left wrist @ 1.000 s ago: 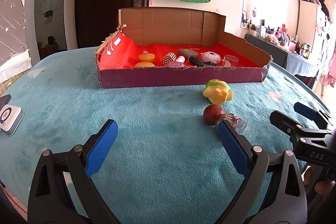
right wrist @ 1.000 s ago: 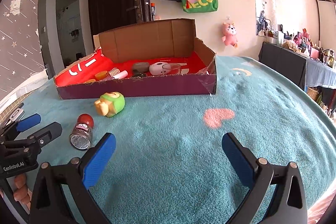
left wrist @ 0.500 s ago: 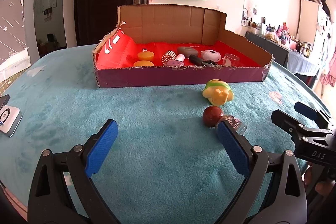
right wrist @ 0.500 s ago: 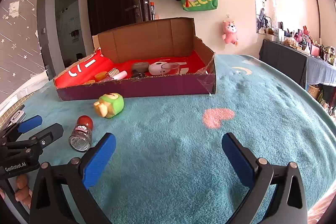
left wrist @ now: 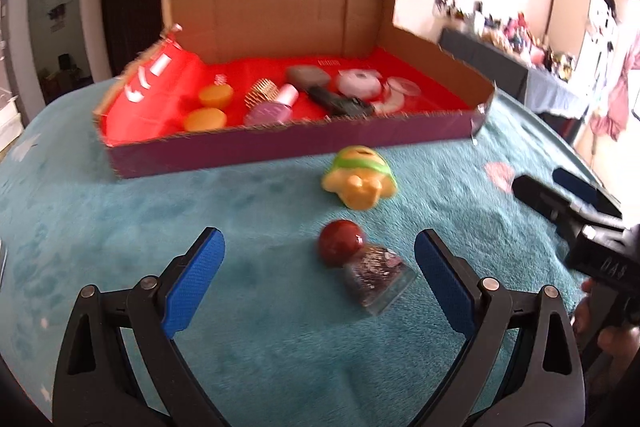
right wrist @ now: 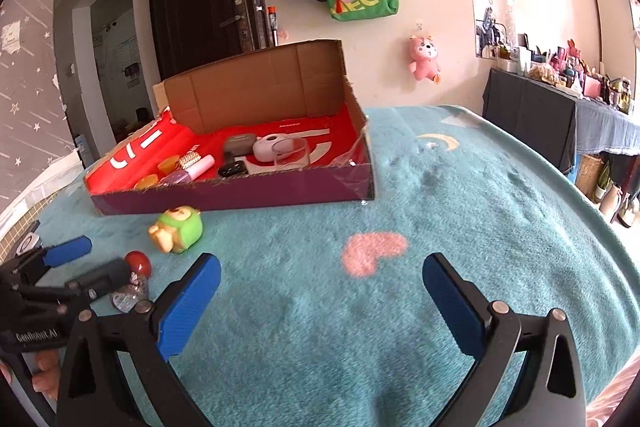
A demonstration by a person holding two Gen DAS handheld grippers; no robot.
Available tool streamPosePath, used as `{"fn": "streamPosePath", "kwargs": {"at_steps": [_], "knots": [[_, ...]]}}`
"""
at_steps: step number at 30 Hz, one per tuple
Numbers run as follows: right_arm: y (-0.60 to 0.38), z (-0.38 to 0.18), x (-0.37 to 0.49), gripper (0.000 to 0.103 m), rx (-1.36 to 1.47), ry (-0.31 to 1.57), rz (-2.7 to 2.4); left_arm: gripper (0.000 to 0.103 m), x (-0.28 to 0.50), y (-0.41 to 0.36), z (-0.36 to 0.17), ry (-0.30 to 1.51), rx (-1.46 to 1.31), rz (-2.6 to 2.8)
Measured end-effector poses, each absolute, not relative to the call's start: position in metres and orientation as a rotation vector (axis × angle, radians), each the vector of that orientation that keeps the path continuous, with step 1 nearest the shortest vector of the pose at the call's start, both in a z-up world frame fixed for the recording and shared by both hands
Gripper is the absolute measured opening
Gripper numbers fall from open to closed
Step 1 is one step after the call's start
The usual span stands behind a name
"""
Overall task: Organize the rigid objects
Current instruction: 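Grasp the green bear figure with the right tool while the left tool grasps the red-capped glitter jar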
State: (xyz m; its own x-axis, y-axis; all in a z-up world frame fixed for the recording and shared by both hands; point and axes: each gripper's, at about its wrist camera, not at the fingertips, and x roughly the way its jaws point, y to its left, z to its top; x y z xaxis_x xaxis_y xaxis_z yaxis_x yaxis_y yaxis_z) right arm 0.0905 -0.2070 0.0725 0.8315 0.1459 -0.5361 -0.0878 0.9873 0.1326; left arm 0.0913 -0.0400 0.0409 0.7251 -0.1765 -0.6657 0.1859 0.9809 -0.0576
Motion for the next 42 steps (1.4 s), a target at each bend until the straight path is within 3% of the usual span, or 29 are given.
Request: {"fn": "streamPosePath", "kwargs": {"at_steps": [11,18,25,35,37,39,42], "knots": [[-0.202,0.079,0.102,0.103,0.132,0.596,0.174,0.099,0.091,0.007,0.053,0.704,0.142,-0.047],[-0.179,0.088,0.11,0.103,0.119,0.605,0.251,0.099,0.082,0.011,0.048,0.796,0.001,-0.192],[-0.174,0.088,0.115,0.103,0.118,0.626,0.264,0.099,0.075,0.006,0.027,0.835,0.058,-0.178],[-0.143,0.079,0.129,0.103,0.051,0.726,0.352,0.098,0.077,0.045,0.033,0.791,0.027,-0.134],[-0.133,0.078,0.135,0.103,0.047,0.75,0.379,0.094,0.079,0.044,0.032,0.794,0.027,-0.145],[-0.121,0.076,0.145,0.101,0.027,0.783,0.393,0.077,0.079,0.04,0.03,0.8,0.019,-0.178],[-0.109,0.072,0.156,0.094,0.006,0.821,0.415,0.066,0.08,0.033,0.029,0.8,0.027,-0.194]]}}
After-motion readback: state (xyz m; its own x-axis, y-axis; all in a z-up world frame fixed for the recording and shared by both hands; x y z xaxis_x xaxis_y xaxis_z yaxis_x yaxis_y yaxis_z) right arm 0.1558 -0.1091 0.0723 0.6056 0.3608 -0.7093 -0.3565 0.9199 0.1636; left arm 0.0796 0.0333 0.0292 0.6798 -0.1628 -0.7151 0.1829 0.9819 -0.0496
